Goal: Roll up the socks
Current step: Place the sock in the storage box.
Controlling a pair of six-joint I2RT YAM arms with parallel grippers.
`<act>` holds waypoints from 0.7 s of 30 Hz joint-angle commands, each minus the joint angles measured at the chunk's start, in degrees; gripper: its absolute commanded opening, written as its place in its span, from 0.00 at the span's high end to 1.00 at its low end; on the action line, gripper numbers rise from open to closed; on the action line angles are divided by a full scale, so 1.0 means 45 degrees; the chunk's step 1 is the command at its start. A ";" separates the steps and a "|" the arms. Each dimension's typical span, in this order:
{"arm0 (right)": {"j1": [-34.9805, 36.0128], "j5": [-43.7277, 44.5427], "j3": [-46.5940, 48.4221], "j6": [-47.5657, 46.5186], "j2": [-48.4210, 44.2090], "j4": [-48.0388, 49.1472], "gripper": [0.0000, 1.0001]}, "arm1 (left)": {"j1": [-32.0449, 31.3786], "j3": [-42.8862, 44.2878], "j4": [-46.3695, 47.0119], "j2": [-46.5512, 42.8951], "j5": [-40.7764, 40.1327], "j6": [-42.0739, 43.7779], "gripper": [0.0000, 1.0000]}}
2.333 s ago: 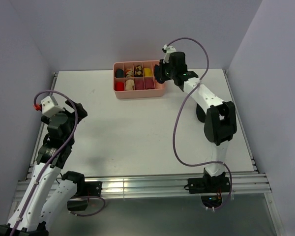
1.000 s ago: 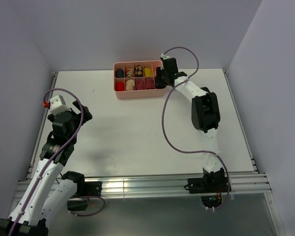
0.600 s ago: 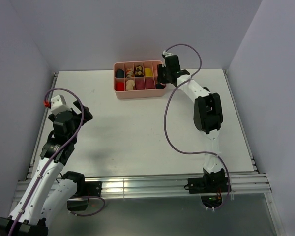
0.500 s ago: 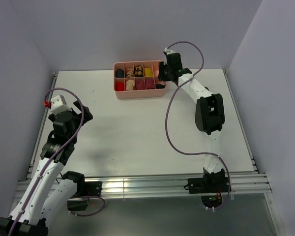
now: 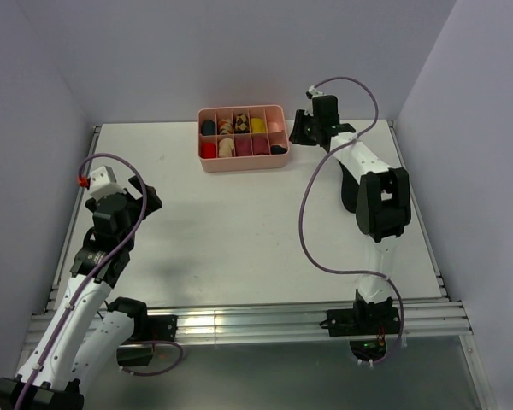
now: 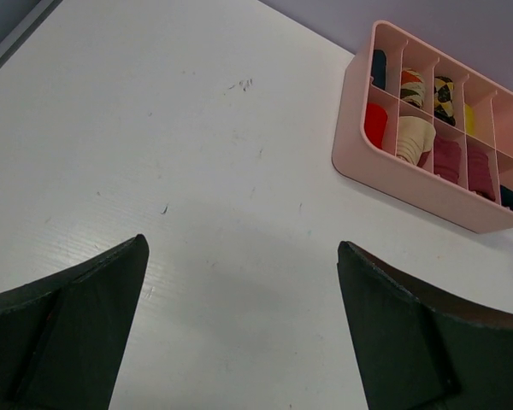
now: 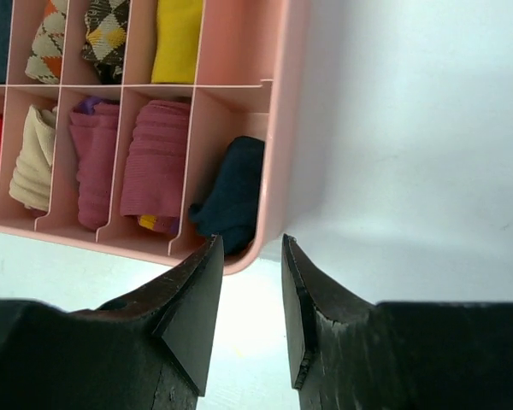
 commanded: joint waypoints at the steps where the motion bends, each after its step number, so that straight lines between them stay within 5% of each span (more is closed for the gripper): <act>1: -0.0149 -0.1374 0.0796 0.0539 -0.0563 -0.0317 0.60 | 0.0024 -0.0074 0.0500 -0.0050 0.0193 0.0005 0.03; 7: -0.0032 -0.1726 0.1050 0.0813 0.0081 -0.0281 0.78 | 0.0024 -0.0074 0.0461 0.0029 0.0213 -0.0034 0.03; 21: 0.0554 -0.1046 0.3821 0.0131 0.2639 -0.1955 0.83 | 0.0005 -0.0035 0.0285 0.0166 0.0193 -0.0015 0.03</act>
